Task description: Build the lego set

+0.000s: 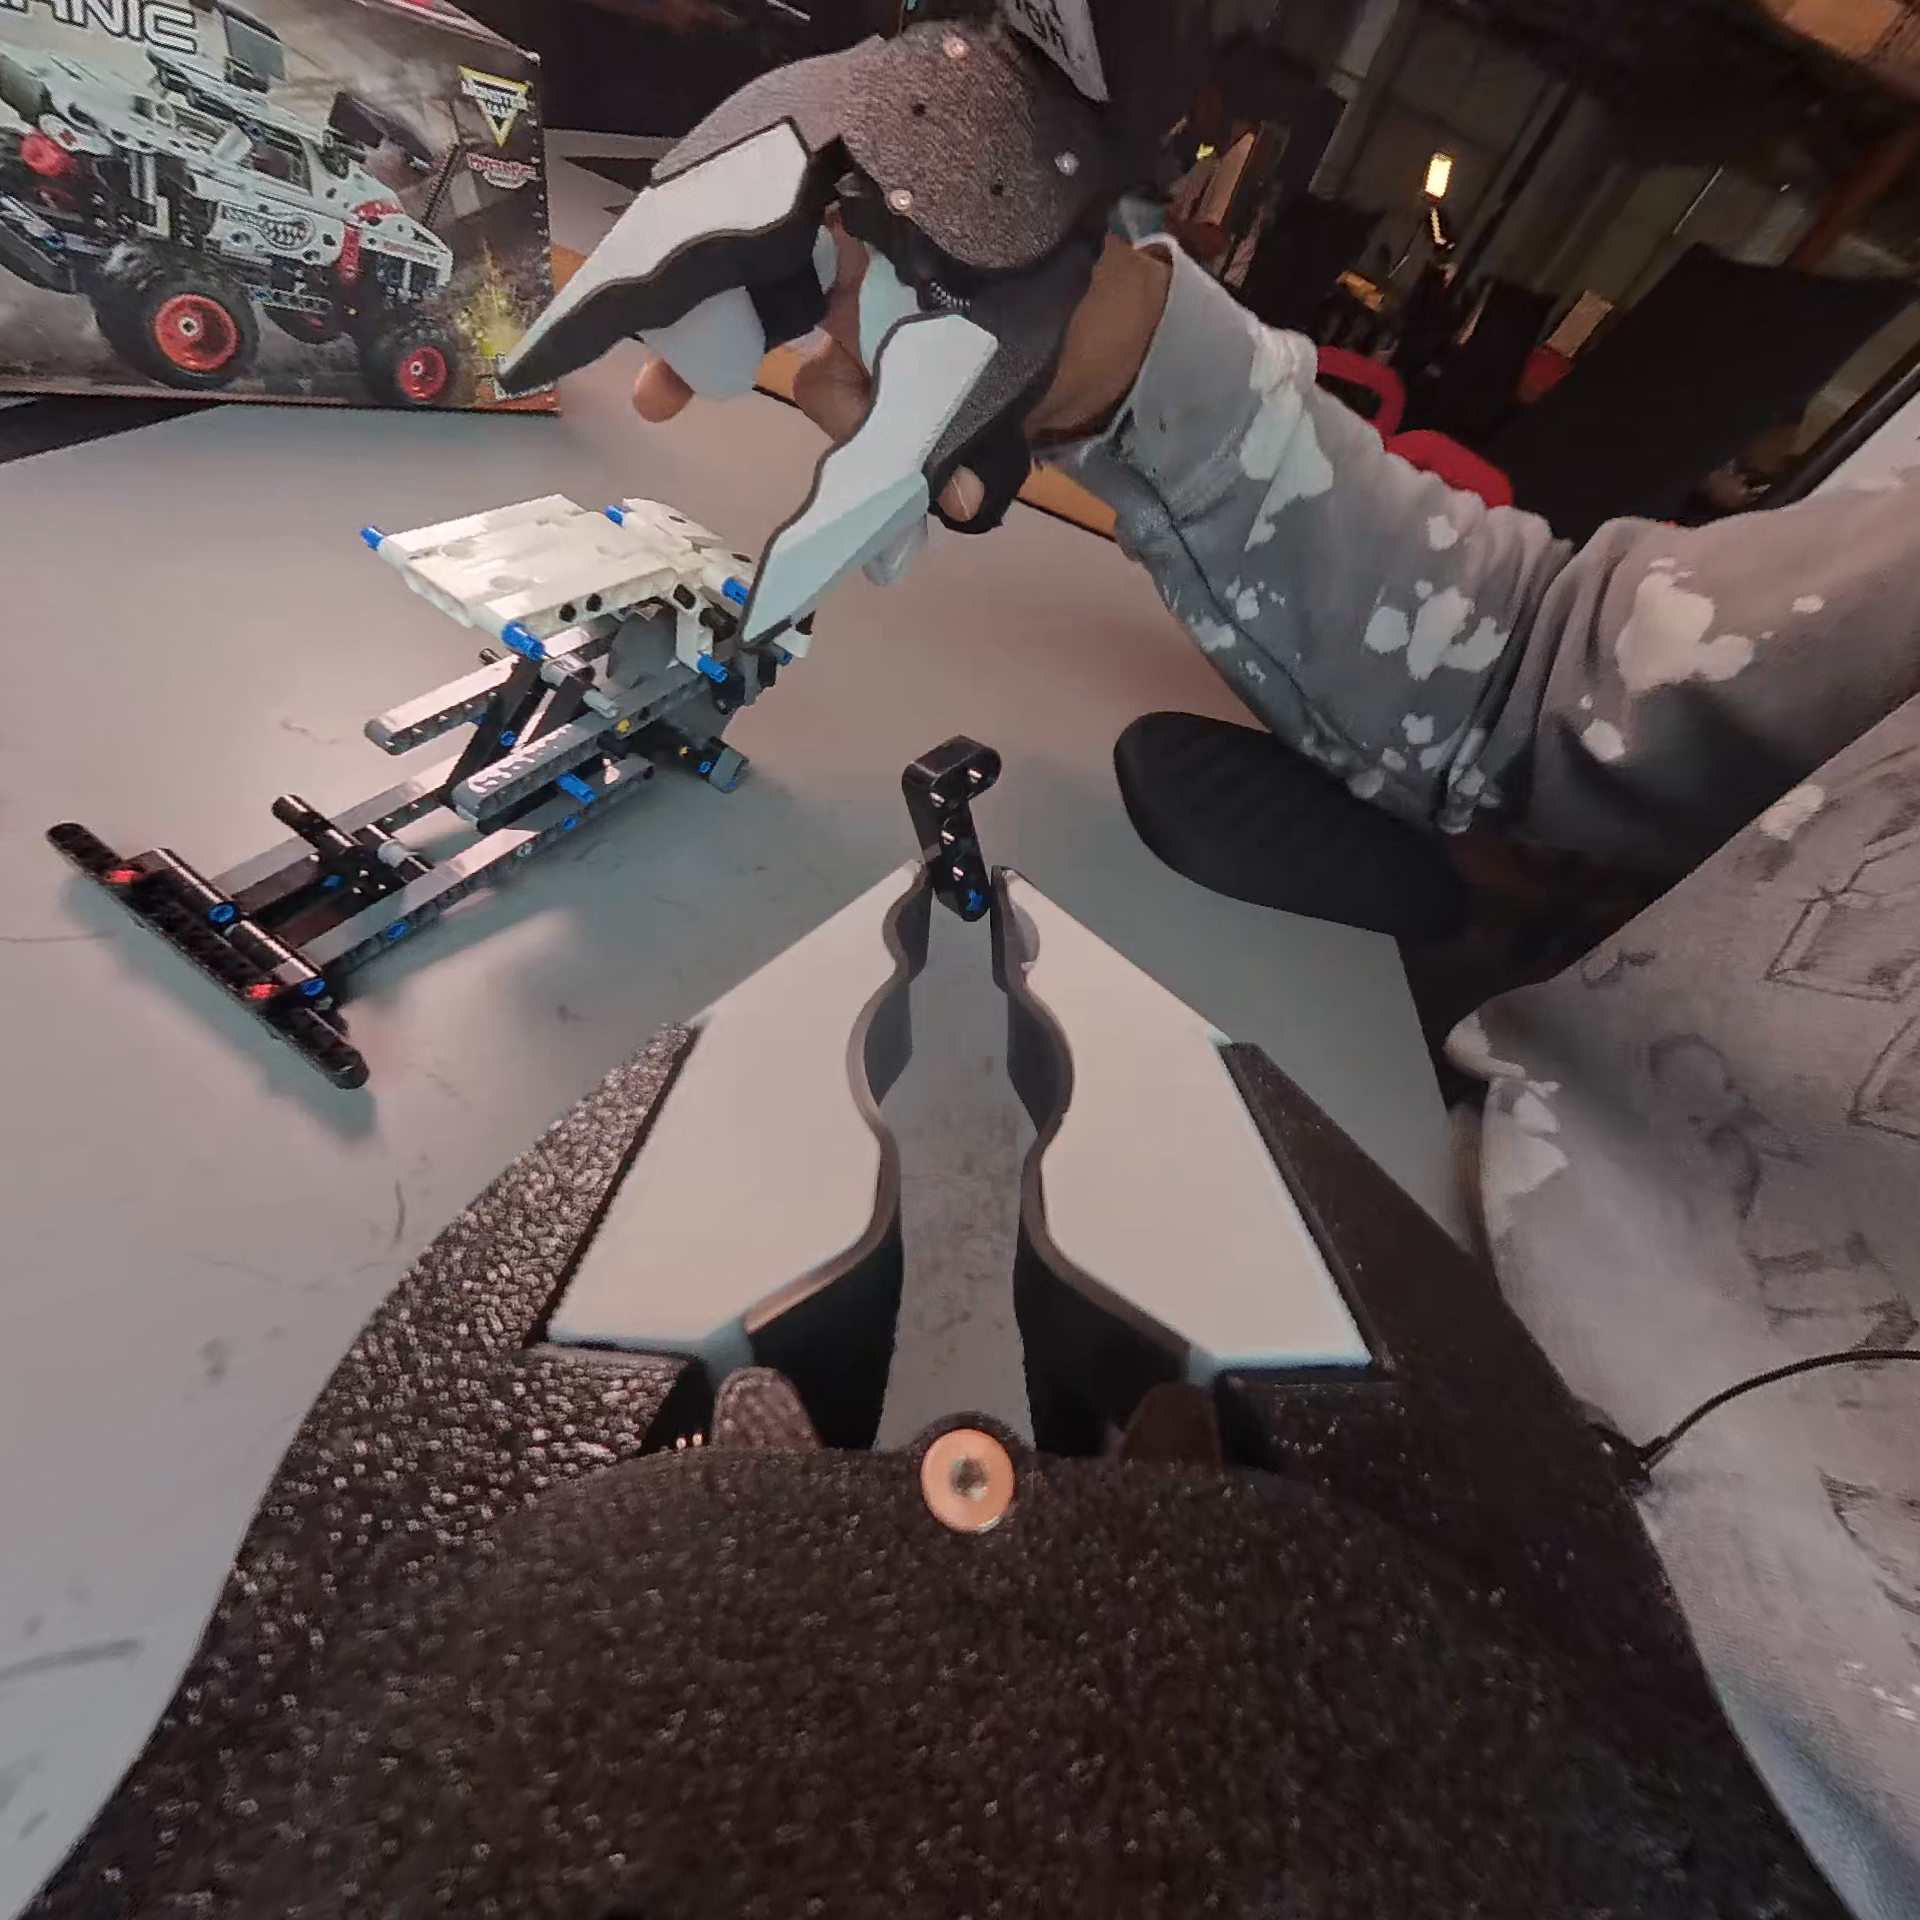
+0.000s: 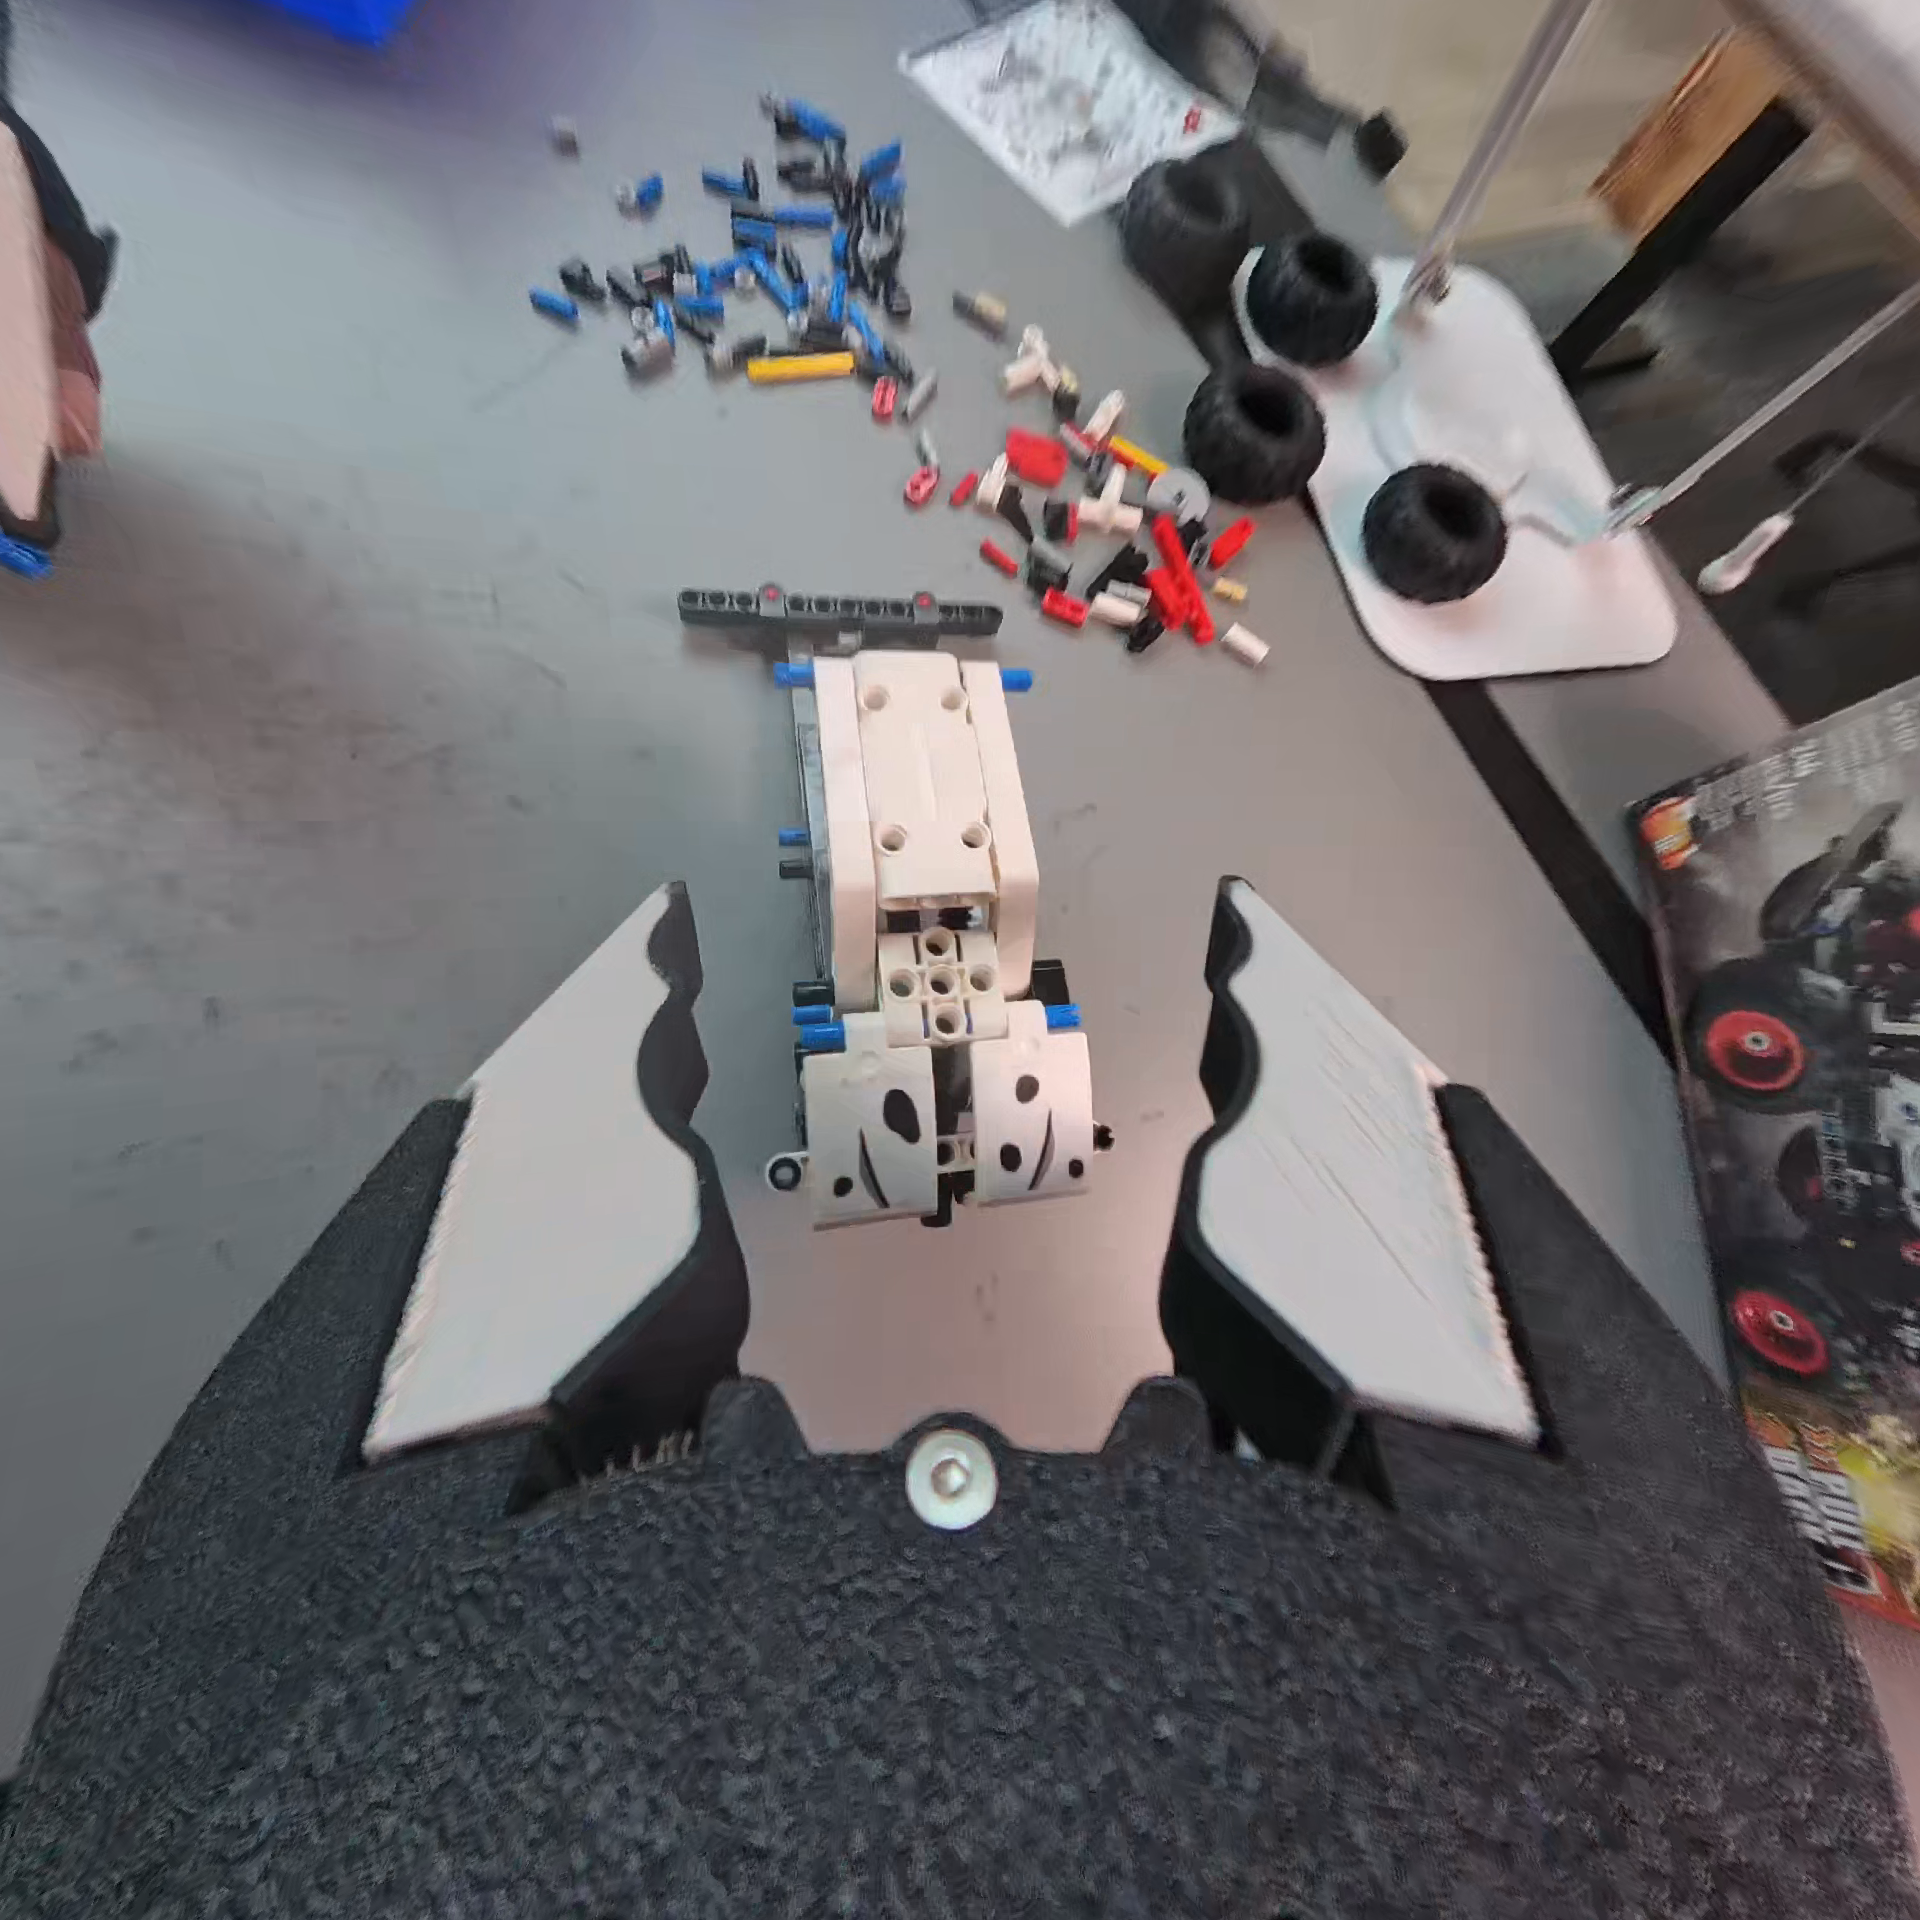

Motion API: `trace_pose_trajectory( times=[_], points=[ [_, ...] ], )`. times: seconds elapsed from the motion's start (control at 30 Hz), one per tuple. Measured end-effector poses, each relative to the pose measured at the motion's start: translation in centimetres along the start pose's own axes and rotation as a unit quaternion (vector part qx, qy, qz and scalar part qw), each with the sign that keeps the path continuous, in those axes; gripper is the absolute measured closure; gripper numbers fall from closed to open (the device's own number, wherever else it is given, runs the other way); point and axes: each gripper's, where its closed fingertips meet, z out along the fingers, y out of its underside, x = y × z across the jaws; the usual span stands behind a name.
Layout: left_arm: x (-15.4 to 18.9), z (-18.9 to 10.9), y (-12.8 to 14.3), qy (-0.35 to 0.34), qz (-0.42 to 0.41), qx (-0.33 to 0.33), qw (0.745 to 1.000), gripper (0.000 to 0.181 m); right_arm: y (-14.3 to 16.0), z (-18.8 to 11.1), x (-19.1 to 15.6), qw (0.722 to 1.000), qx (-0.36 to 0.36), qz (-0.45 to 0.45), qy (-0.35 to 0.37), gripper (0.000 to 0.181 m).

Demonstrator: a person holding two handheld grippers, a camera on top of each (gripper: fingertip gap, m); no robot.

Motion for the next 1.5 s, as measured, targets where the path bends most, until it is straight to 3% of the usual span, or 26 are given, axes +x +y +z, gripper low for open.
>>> trace_pose_trajectory(
  times=[0.07, 0.13, 0.23, 0.47, 0.67, 0.8, 0.97, 1.13, 1.23, 1.37, 1.5],
  points=[
    [-0.3, 0.0, 0.3, -0.012, 0.012, -0.008, 1.000, 0.171, 1.1, 1.5, -0.2, 0.998, -0.055, 0.003, -0.044, 0.089],
    [-0.6, -0.1, 0.4, -0.021, 0.018, -0.010, 1.000, 0.171, 2.0, 2.6, -1.2, 0.990, -0.102, -0.025, -0.090, 0.120],
    [-1.0, -0.4, 0.3, -0.037, 0.031, -0.011, 0.999, 0.171, 1.0, 3.1, -3.1, 0.982, -0.112, -0.071, -0.136, 0.135],
    [-1.4, -1.1, -0.6, -0.061, 0.053, 0.001, 0.997, 0.171, -1.7, 4.1, -10.2, 0.961, -0.103, -0.145, -0.213, 0.135],
    [-1.4, -0.9, -0.3, -0.069, 0.060, -0.004, 0.996, 0.171, -2.6, 5.4, -10.0, 0.964, -0.100, -0.156, -0.193, 0.135],
    [-1.6, -1.0, -0.4, -0.083, 0.067, -0.008, 0.994, 0.171, -3.6, 4.9, -9.4, 0.973, -0.066, -0.147, -0.163, 0.123],
    [-2.3, -1.2, -0.3, -0.111, 0.072, -0.014, 0.991, 0.171, -4.3, 1.4, -8.6, 0.982, -0.021, -0.139, -0.129, 0.120],
    [-2.8, -0.7, 0.5, -0.124, 0.085, -0.028, 0.988, 0.171, -4.7, -1.2, -10.3, 0.982, 0.058, -0.115, -0.139, 0.143],
    [-2.4, 0.0, 0.8, -0.110, 0.072, -0.020, 0.991, 0.171, -4.9, -2.1, -10.8, 0.980, 0.113, -0.104, -0.128, 0.167],
    [-2.4, 0.6, 1.1, -0.110, 0.060, -0.011, 0.992, 0.171, -4.8, -2.5, -10.6, 0.976, 0.168, -0.082, -0.111, 0.175],
    [-2.6, 1.0, 1.1, -0.125, 0.076, -0.013, 0.989, 0.171, -3.7, -2.4, -10.8, 0.975, 0.171, -0.071, -0.124, 0.172]
  ],
)
